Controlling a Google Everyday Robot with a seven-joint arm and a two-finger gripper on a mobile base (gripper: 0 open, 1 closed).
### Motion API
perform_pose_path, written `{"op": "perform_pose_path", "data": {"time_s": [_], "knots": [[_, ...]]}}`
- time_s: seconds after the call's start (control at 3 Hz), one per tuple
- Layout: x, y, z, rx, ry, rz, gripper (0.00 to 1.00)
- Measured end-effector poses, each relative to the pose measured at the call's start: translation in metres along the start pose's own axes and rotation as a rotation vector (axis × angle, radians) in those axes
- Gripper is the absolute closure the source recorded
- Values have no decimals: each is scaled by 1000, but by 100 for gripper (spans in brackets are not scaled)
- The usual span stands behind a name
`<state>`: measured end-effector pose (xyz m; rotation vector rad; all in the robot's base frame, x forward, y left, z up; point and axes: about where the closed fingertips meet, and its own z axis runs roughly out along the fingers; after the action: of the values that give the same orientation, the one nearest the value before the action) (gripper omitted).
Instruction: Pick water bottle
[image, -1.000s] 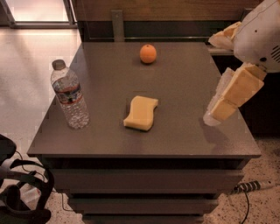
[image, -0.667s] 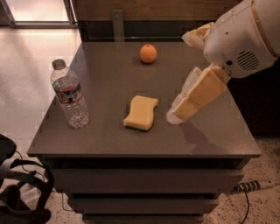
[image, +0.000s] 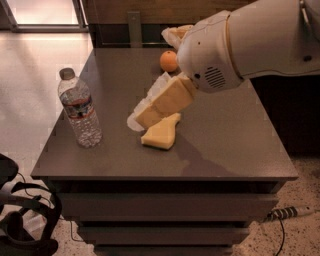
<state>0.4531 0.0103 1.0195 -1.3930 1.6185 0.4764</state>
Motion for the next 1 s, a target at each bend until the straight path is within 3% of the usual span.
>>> {"op": "perform_pose_path", "data": {"time_s": [0.33, 0.67, 1.0], "knots": [[1, -2, -2, 10, 7, -2, 0], [1, -10, 12, -24, -16, 10, 0], [1, -17, 62, -113, -103, 38, 0]]}}
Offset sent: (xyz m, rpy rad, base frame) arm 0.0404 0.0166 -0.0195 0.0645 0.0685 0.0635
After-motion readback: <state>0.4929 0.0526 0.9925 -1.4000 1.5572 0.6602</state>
